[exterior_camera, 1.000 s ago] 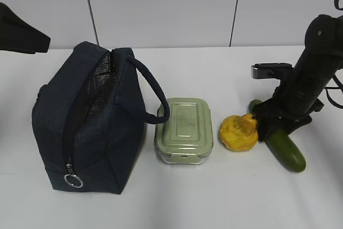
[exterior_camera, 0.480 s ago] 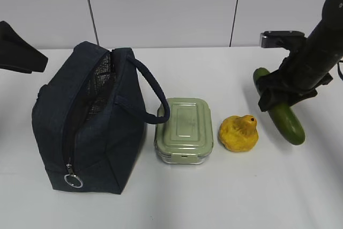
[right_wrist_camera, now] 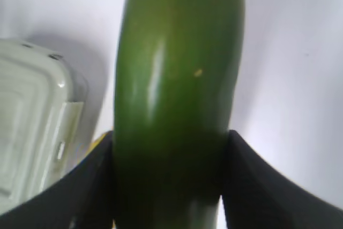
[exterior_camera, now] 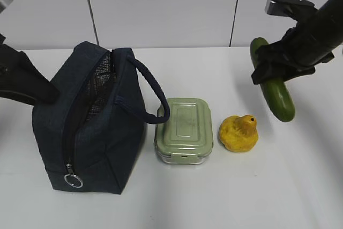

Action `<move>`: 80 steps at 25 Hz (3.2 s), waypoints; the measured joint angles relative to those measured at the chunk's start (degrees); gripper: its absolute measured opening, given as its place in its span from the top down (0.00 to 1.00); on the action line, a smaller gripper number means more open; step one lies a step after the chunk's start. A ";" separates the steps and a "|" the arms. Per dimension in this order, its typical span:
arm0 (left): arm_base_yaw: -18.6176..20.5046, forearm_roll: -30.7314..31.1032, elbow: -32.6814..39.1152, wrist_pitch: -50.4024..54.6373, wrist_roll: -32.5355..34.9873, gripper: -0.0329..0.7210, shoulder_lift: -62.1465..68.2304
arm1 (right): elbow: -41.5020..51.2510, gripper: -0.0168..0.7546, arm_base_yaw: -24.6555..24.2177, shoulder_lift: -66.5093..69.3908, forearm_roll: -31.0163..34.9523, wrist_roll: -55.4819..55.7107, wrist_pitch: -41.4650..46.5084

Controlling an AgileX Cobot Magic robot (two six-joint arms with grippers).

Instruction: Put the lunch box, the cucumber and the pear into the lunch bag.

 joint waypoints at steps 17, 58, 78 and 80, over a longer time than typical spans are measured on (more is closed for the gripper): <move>-5.11 1.23 0.00 -5.99 -0.73 0.94 2.41 | -8.17 0.48 20.62 0.13 49.45 -24.33 -3.66; -5.22 -1.02 0.00 -8.30 -1.09 0.95 -1.07 | -8.98 0.29 28.12 12.03 19.24 -4.69 -6.63; -5.22 -0.19 0.00 -8.46 -1.09 0.95 -1.07 | -8.98 0.26 24.65 -3.55 -31.99 19.85 12.86; -5.22 -0.14 0.00 -8.46 -1.09 0.95 -1.07 | -8.98 0.26 24.65 -2.45 -34.16 21.45 14.95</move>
